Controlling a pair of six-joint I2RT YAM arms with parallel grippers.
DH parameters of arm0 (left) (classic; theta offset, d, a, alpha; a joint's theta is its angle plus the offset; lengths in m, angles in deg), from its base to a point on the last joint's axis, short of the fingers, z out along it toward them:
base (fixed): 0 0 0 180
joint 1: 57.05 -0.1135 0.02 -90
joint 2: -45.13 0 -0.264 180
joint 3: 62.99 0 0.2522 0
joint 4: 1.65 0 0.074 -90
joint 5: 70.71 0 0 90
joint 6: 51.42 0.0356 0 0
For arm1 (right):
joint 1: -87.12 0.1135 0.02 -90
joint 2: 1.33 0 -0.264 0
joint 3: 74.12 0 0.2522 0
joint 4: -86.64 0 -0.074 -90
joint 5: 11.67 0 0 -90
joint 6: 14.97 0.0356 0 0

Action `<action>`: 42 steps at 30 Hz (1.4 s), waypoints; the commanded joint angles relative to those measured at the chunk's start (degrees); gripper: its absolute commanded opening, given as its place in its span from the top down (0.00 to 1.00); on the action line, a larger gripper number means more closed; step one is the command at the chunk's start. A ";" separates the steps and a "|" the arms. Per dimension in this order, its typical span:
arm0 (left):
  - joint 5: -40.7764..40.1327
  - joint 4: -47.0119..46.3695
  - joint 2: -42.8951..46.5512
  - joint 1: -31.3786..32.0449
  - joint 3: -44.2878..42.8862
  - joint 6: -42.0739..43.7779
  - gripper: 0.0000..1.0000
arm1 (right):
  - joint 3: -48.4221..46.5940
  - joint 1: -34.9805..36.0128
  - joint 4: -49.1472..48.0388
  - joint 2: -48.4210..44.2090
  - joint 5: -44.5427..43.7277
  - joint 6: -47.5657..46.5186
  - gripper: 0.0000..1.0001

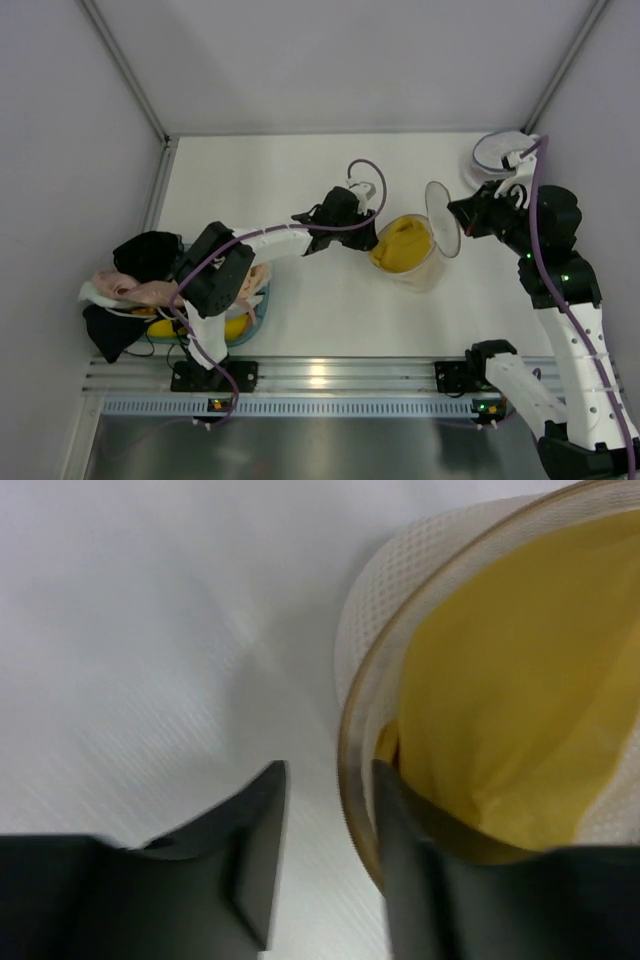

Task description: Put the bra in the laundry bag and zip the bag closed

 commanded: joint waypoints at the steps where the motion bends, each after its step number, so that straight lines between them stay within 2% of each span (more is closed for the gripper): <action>1: -2.71 -2.42 -1.26 0.20 -1.83 -1.00 0.62 | -0.82 0.40 -2.06 -1.05 -0.70 -0.62 1.00; 4: -3.41 -2.42 -0.30 0.20 -2.00 -1.09 0.83 | -0.82 0.40 -1.97 -1.23 -1.93 -0.71 1.00; 5: -3.59 -2.42 0.14 0.20 -2.00 -1.00 0.97 | -0.82 0.40 -2.06 -1.23 -2.19 -0.62 1.00; 6: -4.81 -2.42 1.71 0.11 -1.92 -0.74 1.00 | -0.82 0.40 -2.06 -1.14 -3.07 -0.54 1.00; 10: -11.40 0.91 8.83 -0.42 -1.74 0.75 1.00 | -0.03 0.40 -2.15 0.35 -6.41 0.25 1.00; 13: -19.12 10.82 14.54 -0.59 -5.59 3.39 1.00 | 0.24 0.40 -2.41 2.36 -7.73 1.22 1.00; 14: -19.93 17.46 15.60 -0.59 -9.09 3.92 1.00 | 0.15 0.40 -2.67 2.90 -7.73 1.40 1.00; 17: -22.13 20.61 21.04 1.33 -10.01 6.82 1.00 | 0.93 0.40 -5.82 5.01 -7.29 2.27 1.00; 19: -21.87 19.72 19.67 2.57 -8.86 7.53 1.00 | 2.61 0.40 -12.94 7.99 -5.81 4.38 1.00; 21: -19.51 26.71 16.32 2.66 -13.06 5.17 1.00 | 0.86 0.49 -14.88 10.80 1.91 6.93 1.00; 22: -17.93 26.76 16.66 2.92 -13.34 4.89 1.00 | -1.58 1.10 -14.37 12.47 2.89 6.15 1.00; 26: -20.72 23.77 19.91 3.54 -8.07 4.28 1.00 | -3.01 5.14 -13.13 12.22 -4.82 2.11 1.00; 30: -16.78 23.33 20.18 3.54 -7.37 -1.25 1.00 | -7.04 5.68 -11.47 13.80 -2.64 0.96 1.00; 35: -16.86 18.42 19.66 3.71 -4.29 -8.28 1.00 | -13.47 8.92 -6.55 15.12 -0.80 -5.01 1.00; 42: -19.76 11.38 19.30 3.36 1.60 -12.25 1.00 | -8.22 16.13 -7.94 18.98 -5.62 -4.58 1.00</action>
